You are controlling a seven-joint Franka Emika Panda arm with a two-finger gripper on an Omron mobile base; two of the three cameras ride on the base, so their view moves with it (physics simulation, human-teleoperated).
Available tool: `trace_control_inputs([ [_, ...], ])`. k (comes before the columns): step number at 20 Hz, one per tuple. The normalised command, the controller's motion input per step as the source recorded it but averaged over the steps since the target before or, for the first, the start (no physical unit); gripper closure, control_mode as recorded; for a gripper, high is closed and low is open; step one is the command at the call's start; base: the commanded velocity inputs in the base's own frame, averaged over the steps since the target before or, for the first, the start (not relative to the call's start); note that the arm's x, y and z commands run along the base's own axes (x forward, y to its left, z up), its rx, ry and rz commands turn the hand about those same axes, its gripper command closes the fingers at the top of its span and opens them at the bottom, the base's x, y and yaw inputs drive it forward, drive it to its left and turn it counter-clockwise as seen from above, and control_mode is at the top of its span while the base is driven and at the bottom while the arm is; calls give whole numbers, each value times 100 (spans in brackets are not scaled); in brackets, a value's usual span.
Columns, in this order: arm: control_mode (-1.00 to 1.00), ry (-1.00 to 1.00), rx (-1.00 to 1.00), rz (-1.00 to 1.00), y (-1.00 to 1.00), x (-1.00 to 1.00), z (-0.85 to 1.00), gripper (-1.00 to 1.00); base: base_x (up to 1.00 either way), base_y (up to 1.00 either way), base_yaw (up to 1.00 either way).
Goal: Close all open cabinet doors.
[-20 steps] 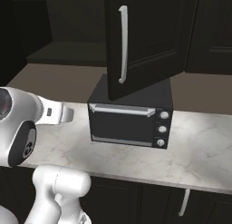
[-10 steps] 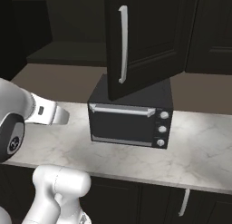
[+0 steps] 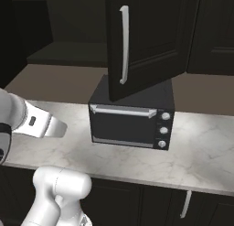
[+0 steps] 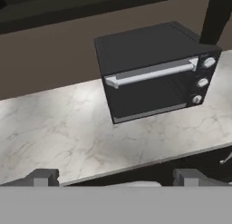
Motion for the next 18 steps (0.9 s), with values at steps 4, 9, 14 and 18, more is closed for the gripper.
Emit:
trace_control_inputs([
  [4,-100,1,7,-21,-16,-29,5,-100,0,0,0],
  [9,-100,10,9,-15,-21,-21,0,-100,0,0,0],
  [14,-100,0,17,-3,-28,-30,6,-100,0,0,0],
  [18,-100,0,20,-1,-30,-26,9,-100,0,0,0],
])
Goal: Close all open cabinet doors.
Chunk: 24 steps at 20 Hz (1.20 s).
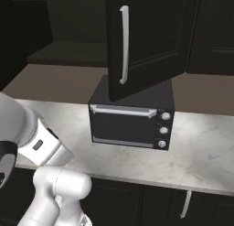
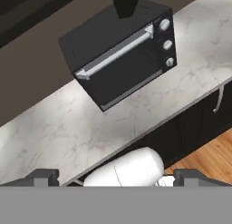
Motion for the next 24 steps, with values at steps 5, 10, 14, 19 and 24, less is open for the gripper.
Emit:
trace_control_inputs([
  [5,-100,13,7,-27,-37,-9,1,-100,0,0,0],
  [10,-100,12,3,-32,-36,2,0,-100,0,0,0],
  [14,-100,3,12,-17,-40,0,4,-100,0,0,0],
  [19,-100,0,17,-10,-40,0,1,-100,0,0,0],
  [24,-100,0,16,-8,-38,5,0,-100,0,0,0],
])
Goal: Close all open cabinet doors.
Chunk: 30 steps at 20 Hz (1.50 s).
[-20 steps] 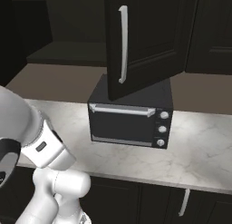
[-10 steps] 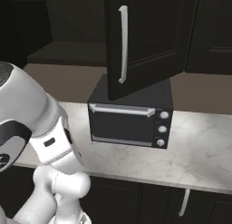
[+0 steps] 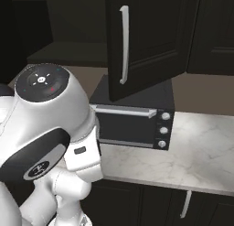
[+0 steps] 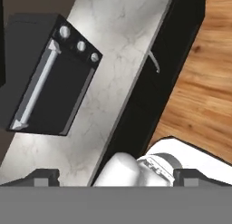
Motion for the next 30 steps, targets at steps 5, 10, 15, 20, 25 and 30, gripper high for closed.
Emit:
trace_control_inputs([
  [5,-100,0,14,-12,-34,13,0,-100,0,0,0],
  [10,-100,0,8,-17,-29,38,0,-100,0,0,0],
  [15,-100,-4,12,-8,-31,37,0,-100,0,0,0],
  [20,-100,-8,15,-7,-29,40,0,-100,0,0,0],
  [25,-100,-3,14,-10,-22,47,4,-100,0,0,0],
  [30,-100,-2,10,-7,-17,45,9,-100,0,0,0],
])
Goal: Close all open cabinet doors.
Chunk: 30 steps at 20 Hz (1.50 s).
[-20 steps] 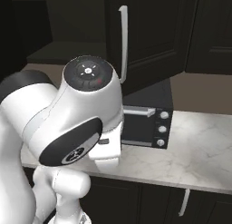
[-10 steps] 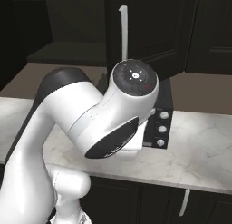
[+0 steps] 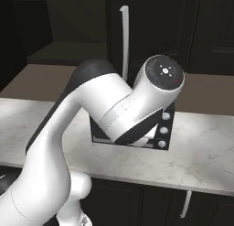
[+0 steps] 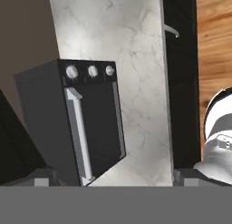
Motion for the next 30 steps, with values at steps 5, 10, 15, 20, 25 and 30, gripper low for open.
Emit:
trace_control_inputs([
  [5,-100,-9,7,-4,0,51,13,-100,0,0,0],
  [10,-100,-24,15,1,8,42,22,-100,0,0,0],
  [15,-100,-23,22,5,3,55,17,-100,0,0,0],
  [20,-100,-22,11,3,10,60,11,-100,0,0,0],
  [25,-100,-7,3,4,8,70,10,-100,0,0,0],
  [30,-100,-8,0,11,24,45,9,-100,0,0,0],
])
